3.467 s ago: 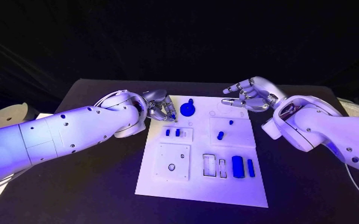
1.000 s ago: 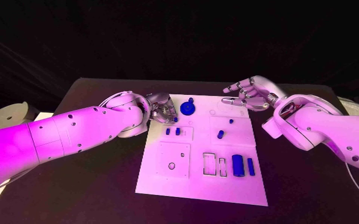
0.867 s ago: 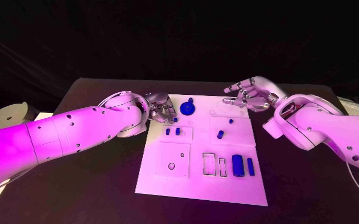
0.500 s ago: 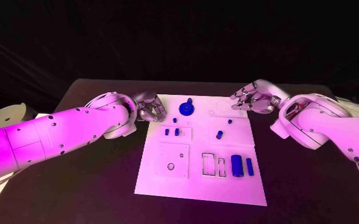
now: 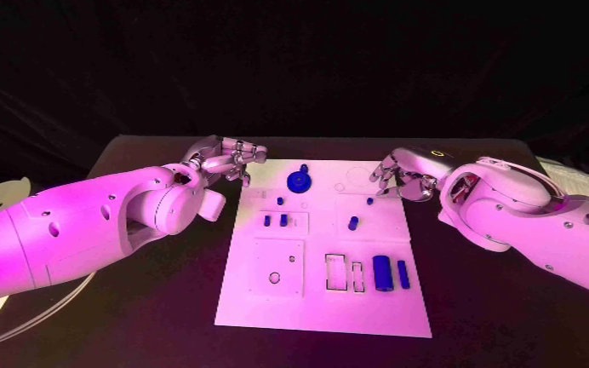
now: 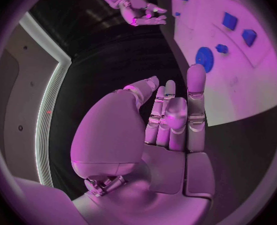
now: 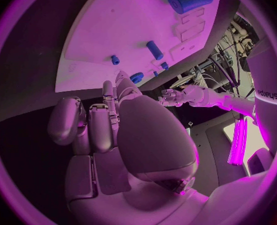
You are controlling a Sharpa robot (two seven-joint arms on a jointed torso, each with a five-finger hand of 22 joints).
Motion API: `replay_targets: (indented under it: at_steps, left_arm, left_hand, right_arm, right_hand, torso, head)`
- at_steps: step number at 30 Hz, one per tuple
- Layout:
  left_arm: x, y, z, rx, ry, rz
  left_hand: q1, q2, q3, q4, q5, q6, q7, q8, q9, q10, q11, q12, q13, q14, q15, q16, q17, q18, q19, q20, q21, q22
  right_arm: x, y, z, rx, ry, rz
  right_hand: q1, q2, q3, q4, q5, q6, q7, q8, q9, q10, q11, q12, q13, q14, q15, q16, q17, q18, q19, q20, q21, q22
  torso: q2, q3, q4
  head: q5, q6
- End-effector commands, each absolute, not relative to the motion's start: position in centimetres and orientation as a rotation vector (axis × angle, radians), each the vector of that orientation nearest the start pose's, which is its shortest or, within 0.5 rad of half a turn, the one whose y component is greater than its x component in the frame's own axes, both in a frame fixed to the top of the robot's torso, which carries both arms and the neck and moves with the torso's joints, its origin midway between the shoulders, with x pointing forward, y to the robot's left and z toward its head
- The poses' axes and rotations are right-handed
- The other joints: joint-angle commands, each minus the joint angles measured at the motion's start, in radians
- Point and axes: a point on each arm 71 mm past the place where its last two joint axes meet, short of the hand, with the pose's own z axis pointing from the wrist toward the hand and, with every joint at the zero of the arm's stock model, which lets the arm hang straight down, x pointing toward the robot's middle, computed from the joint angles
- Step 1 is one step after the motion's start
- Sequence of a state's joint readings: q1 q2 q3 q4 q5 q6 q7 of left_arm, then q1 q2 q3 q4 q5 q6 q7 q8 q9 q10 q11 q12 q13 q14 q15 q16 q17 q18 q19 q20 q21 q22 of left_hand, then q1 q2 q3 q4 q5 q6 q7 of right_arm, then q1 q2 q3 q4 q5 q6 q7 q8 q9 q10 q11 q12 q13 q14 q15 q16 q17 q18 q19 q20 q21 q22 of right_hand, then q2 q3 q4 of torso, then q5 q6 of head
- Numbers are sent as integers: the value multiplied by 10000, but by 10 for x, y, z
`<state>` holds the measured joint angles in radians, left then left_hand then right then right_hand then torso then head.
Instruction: Assemble the parts on the task board
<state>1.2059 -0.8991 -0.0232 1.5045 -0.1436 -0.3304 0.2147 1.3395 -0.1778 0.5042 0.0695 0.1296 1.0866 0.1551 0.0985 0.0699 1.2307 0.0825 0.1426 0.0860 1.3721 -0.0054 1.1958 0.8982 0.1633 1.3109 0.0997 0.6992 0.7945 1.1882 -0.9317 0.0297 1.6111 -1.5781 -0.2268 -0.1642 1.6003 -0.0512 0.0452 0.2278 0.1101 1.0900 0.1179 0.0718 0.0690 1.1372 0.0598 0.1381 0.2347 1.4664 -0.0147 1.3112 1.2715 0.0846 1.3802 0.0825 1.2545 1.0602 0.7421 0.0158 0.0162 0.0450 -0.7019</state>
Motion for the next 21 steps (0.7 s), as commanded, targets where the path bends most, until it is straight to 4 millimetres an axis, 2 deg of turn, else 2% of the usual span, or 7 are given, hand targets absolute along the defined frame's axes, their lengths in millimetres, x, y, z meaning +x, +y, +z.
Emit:
replay_targets:
  at_steps: [1, 7, 13, 21]
  left_arm:
    - [494, 246, -174, -13267, 13129, -15438]
    - [491, 246, -172, -13493, 12862, -15757]
    - [488, 244, -172, -13545, 12873, -15925]
    - [487, 243, -172, -13606, 12925, -15893]
  left_hand:
    - [-99, 23, -203, 5, -37, 36, -15, 66, 9, 83, -67, 137, 44, -76, -10, 19, -32, 103, -56, -52, -79, -43]
    - [-101, 48, -288, -5, -33, 31, -23, 75, 7, 83, -76, 197, 64, -100, -17, 3, -89, 114, -70, -62, -173, -122]
    - [-97, 60, -337, -17, -30, 23, -24, 79, 5, 66, -78, 226, 73, -128, -19, -23, -151, 128, -95, -66, -273, -205]
    - [18, 131, -414, -110, -14, -27, -15, 77, -5, -18, -75, 295, 91, -184, -21, -55, -249, 142, -124, -74, -419, -320]
  right_arm:
    - [474, -214, -166, -3692, 16692, 3947]
    - [473, -205, -171, -4193, 16753, 3615]
    - [473, -199, -179, -4549, 16977, 3367]
    - [473, -194, -186, -4824, 17277, 3308]
  right_hand:
    - [39, -150, 243, 34, -154, 24, -4, -65, -13, 111, -15, -128, -236, 464, -102, -76, -41, 162, 51, -50, -63, -34]
    - [-6, -299, 741, 149, -401, 51, -29, -71, -13, 189, -41, -286, -652, 462, -231, -149, -109, 173, 49, -161, -125, -96]
    - [-58, -399, 1118, 200, -448, 86, -47, -67, -10, 235, -53, -380, -917, 464, -293, -197, -151, 177, 50, -225, -171, -139]
    - [-113, -438, 1427, 216, -470, 183, -101, -46, 3, 329, -101, -410, -1092, 469, -360, -223, -173, 179, 63, -285, -191, -149]
  torso:
    - [-2, 6, -1]
    - [3, 8, -19]
    - [12, 17, 10]
    - [8, 19, -5]
  head:
    - [-100, 28]
    - [-129, 3]
    - [-148, -30]
    - [-89, -83]
